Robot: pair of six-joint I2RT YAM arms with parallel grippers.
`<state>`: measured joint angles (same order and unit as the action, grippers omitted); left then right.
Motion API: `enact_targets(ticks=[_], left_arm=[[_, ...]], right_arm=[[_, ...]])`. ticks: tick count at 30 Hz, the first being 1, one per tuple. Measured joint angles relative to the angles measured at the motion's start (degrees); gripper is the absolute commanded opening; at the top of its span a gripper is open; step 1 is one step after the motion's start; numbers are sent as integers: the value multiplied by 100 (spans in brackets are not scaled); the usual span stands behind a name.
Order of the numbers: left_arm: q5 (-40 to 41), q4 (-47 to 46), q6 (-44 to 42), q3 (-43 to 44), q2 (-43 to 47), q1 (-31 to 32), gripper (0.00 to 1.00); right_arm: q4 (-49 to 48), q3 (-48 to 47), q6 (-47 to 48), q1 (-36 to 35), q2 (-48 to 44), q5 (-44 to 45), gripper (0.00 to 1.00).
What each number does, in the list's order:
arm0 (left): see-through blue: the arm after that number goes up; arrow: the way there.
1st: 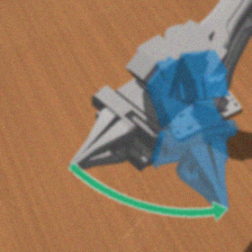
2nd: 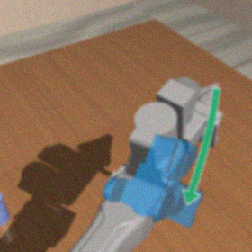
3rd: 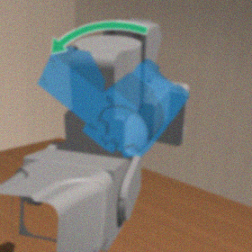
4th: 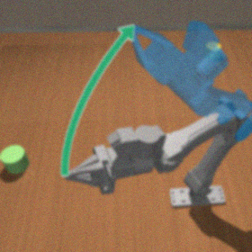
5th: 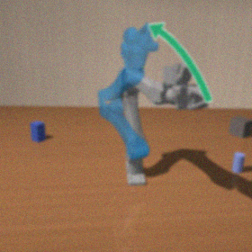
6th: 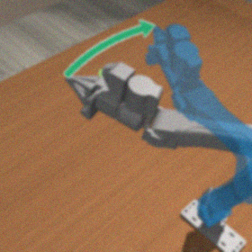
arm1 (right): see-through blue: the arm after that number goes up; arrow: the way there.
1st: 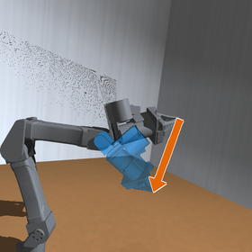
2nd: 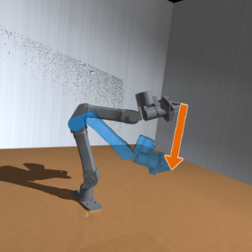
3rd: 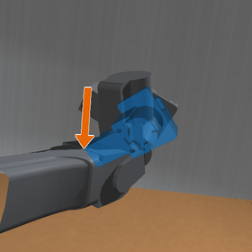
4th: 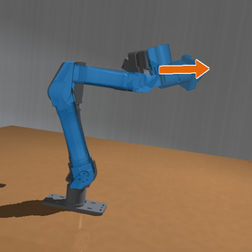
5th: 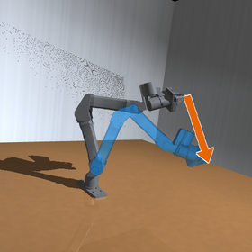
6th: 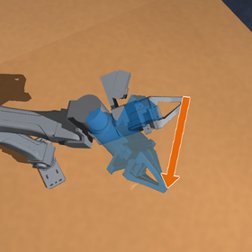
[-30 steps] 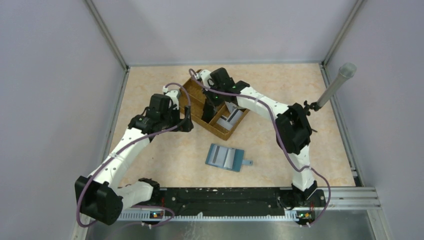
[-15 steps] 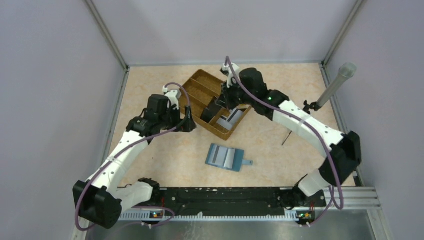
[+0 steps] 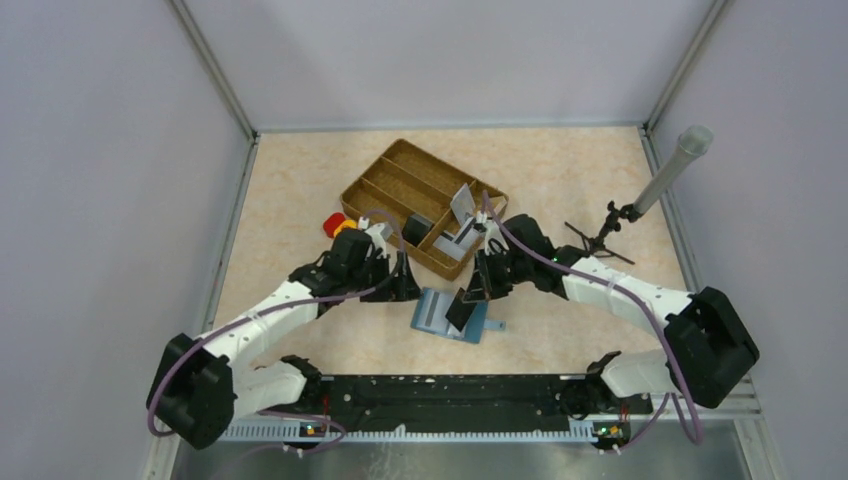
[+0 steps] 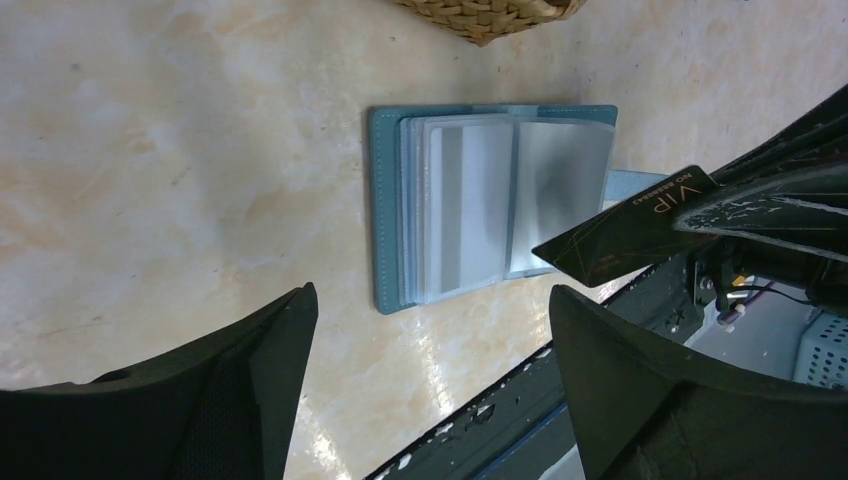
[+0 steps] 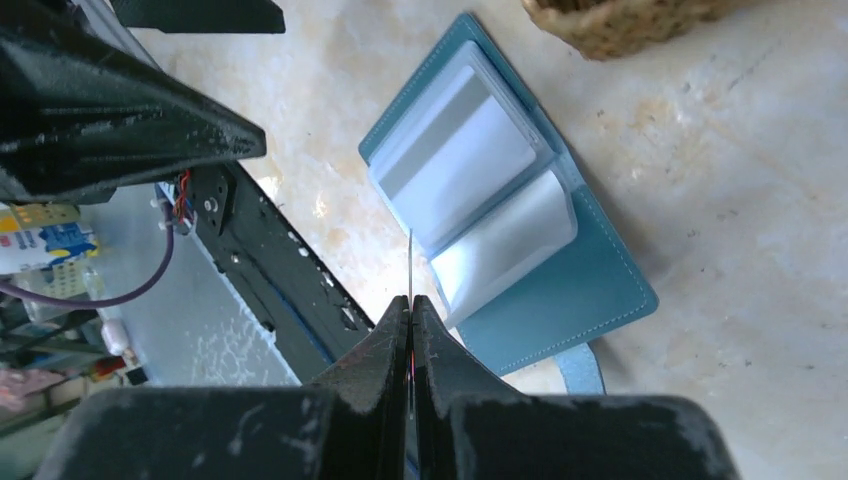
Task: Put the credit cards into the card holder
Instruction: Insert the credit card into the card holder.
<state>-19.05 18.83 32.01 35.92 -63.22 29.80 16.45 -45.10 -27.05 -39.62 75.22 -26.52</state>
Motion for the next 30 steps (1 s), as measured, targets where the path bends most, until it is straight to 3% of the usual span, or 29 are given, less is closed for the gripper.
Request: enact_targets(ticks=[6, 30], left_arm=[[184, -522, 264, -7, -577, 490, 83], [505, -1005, 345, -9, -1646, 750, 61]], right_arm=[[-507, 361, -328, 319, 225, -470, 0], [-1349, 874, -793, 839, 1099, -929, 0]])
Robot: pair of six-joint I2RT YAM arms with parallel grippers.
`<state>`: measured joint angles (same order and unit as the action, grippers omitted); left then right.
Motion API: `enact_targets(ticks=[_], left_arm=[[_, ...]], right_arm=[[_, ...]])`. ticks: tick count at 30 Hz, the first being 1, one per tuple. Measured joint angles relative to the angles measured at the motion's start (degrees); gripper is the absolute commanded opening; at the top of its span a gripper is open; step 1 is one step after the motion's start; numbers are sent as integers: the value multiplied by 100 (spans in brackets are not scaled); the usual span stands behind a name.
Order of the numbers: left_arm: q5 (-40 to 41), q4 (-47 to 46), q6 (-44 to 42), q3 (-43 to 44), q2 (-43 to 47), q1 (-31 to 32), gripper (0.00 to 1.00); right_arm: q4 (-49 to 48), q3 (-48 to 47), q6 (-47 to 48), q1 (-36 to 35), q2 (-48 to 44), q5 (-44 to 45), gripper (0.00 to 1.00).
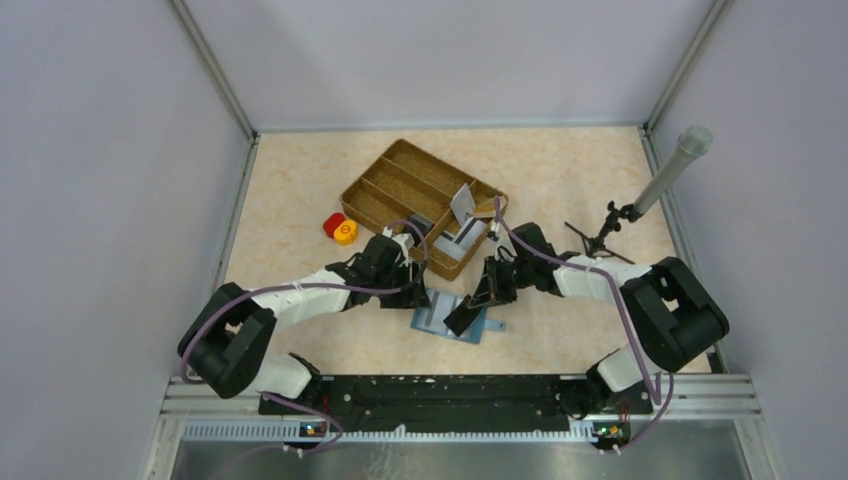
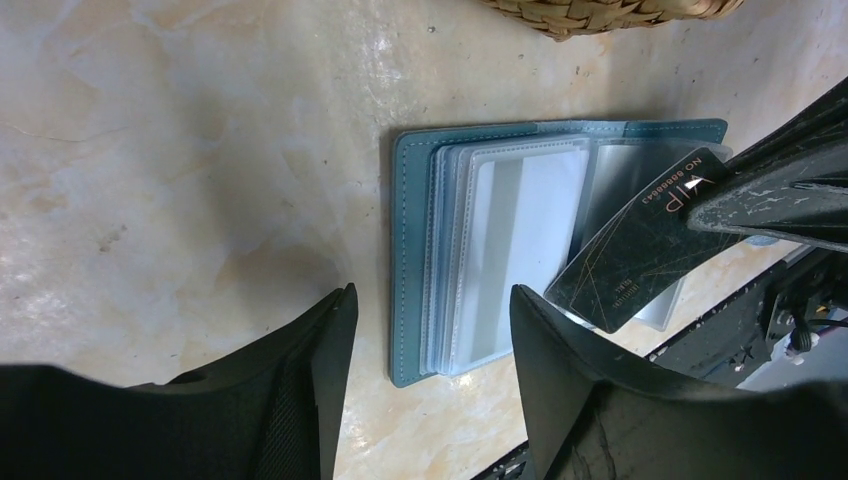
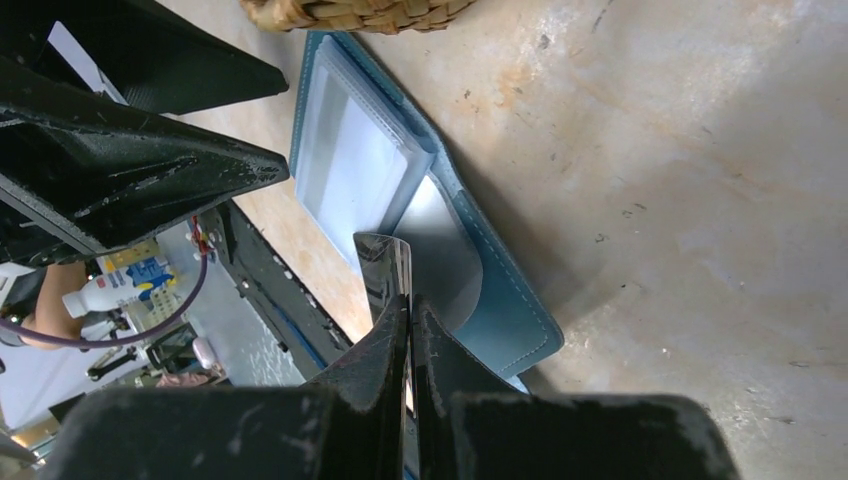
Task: Put the credit cards into the card holder
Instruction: Insert the credit card into the card holder.
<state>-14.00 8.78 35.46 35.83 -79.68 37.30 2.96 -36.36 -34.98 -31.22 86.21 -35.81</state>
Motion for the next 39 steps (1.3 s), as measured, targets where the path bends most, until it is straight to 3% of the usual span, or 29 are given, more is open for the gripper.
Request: enact_targets(ticks=[9, 39], left_arm=[[109, -85, -24, 2, -98, 83, 55], [343, -177, -85, 85, -251, 297, 47]], right_arm=[[142, 0, 48, 61, 83, 74, 0], [-7, -9, 26, 0, 354, 111, 0]])
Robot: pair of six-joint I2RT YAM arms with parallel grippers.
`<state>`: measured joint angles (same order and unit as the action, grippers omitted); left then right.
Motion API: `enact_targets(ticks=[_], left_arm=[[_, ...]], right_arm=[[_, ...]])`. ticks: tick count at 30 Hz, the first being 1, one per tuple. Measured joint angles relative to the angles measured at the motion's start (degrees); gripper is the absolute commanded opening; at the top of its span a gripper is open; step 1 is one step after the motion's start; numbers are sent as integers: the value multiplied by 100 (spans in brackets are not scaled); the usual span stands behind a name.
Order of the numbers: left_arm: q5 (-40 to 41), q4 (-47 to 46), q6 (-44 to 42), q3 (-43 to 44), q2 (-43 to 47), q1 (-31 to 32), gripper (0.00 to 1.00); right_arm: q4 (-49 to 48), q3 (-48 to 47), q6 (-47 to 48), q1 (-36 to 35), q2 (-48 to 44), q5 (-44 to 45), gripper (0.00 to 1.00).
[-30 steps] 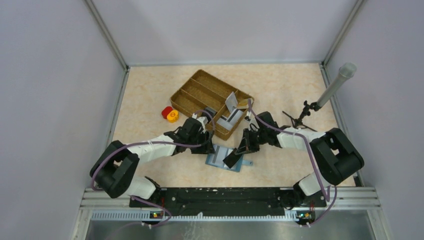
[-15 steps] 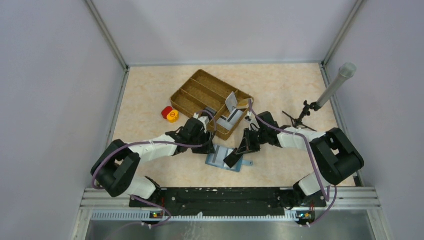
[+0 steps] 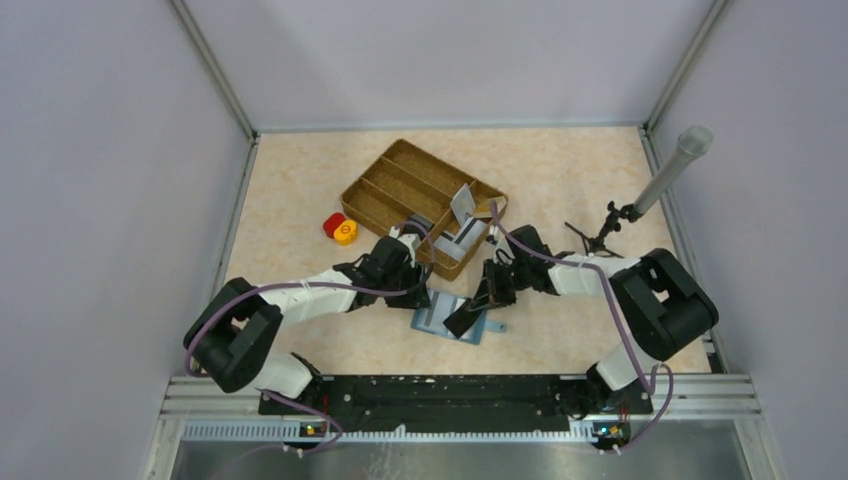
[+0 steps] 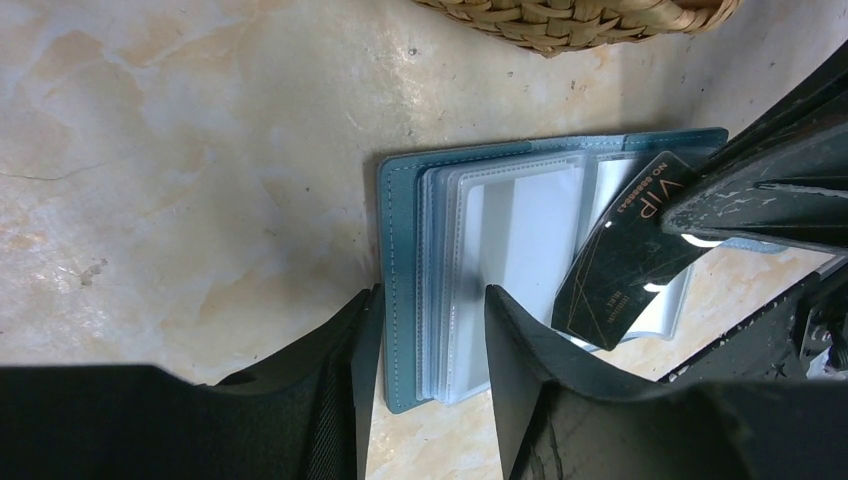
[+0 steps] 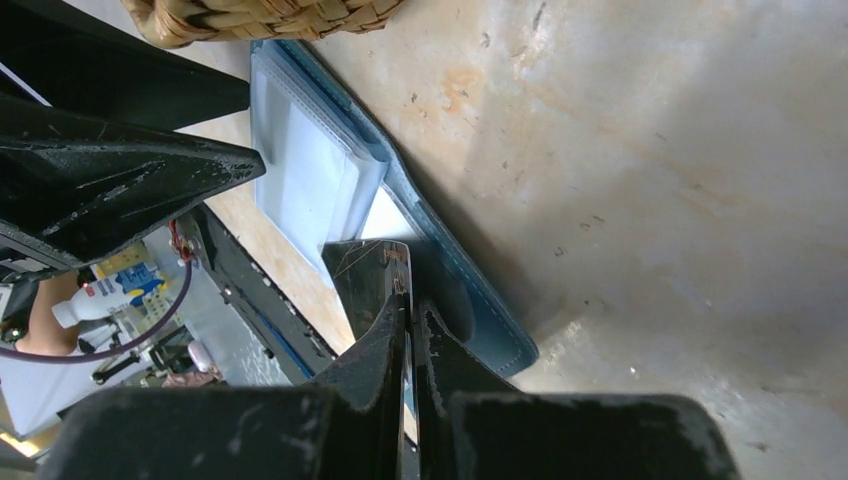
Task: Put the credit cards into the card holder
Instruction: Insert the credit card into the card holder.
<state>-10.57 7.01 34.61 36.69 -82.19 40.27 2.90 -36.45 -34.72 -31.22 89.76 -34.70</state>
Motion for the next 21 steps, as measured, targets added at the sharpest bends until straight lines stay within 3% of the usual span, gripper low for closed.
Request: enact_targets(ticks=[21], left_arm=[[70, 2, 0, 7, -11, 50, 43]], right_arm=[[-278, -501, -92, -337, 699, -210, 0]])
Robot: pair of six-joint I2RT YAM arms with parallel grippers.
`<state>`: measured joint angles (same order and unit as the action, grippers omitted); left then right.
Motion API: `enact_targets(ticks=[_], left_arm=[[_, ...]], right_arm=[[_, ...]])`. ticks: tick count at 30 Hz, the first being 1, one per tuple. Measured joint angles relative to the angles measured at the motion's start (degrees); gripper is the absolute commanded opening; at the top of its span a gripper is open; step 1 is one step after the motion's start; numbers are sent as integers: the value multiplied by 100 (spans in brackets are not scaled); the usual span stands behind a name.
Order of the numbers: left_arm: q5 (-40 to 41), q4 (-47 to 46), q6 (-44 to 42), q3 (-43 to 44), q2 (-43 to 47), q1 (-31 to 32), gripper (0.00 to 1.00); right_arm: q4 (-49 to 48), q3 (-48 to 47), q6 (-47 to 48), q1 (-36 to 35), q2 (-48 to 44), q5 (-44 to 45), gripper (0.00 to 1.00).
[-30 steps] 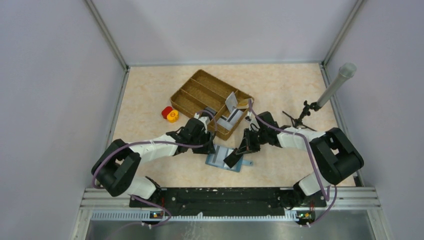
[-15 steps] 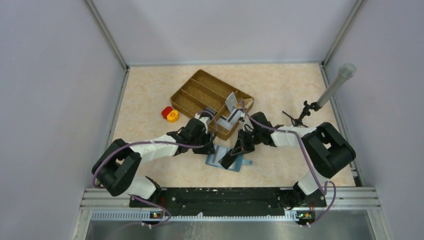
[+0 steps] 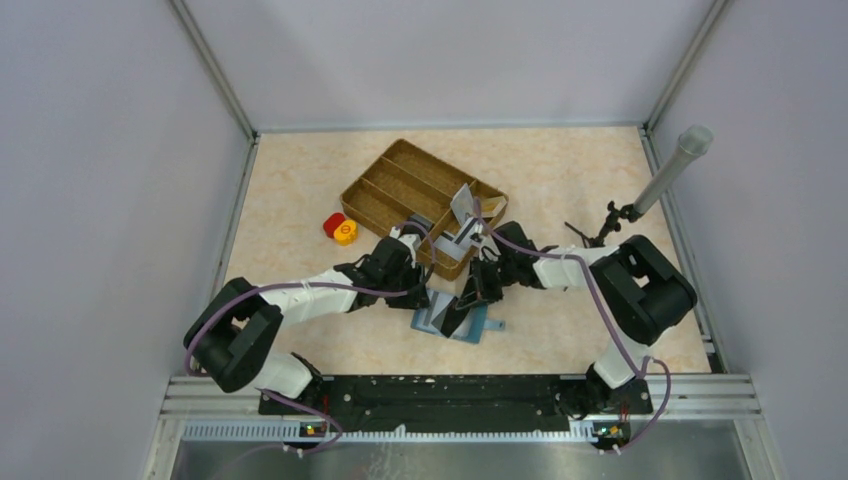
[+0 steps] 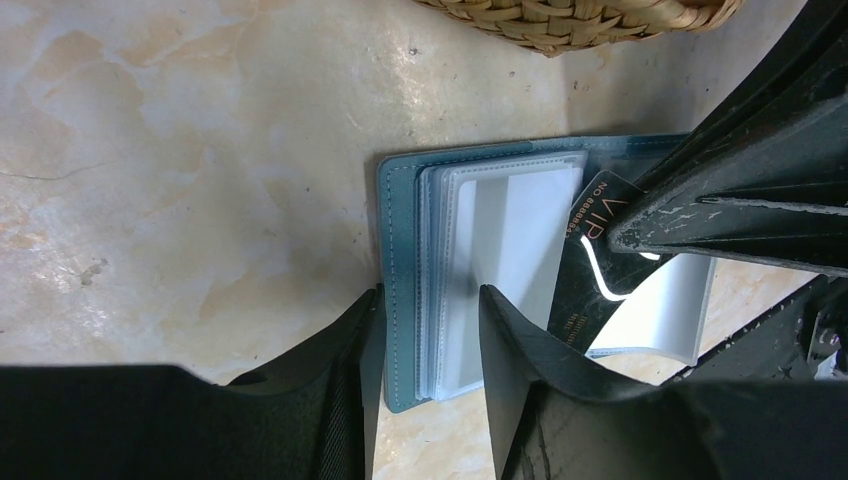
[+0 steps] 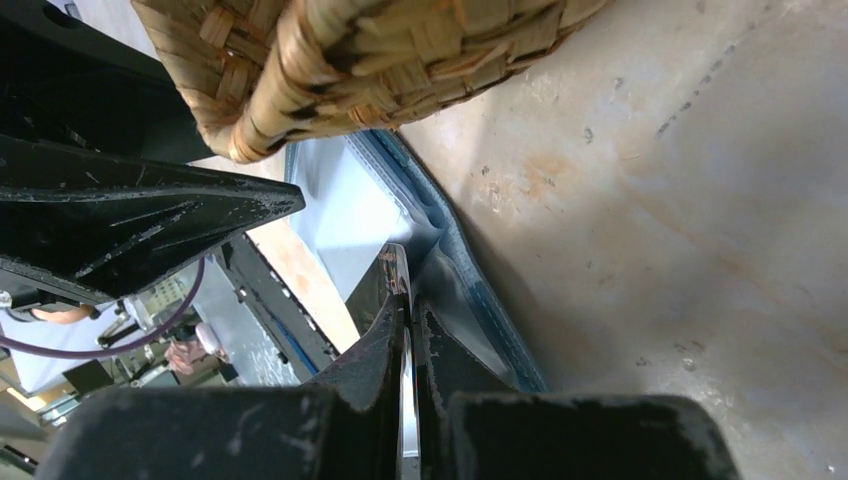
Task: Put the credit cards into the card holder
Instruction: Insert the credit card into the card holder.
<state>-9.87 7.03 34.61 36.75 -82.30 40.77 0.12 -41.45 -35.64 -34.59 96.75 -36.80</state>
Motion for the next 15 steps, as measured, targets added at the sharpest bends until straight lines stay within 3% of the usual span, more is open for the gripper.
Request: enact_targets(ticks=[6, 15], left_arm=[[20, 4, -2, 0, 0, 4, 42], [57, 9, 24, 0, 7, 20, 43]], right_arm=[[-7, -101, -17, 0, 149, -48, 4], [155, -219, -98, -26, 142, 118, 40]])
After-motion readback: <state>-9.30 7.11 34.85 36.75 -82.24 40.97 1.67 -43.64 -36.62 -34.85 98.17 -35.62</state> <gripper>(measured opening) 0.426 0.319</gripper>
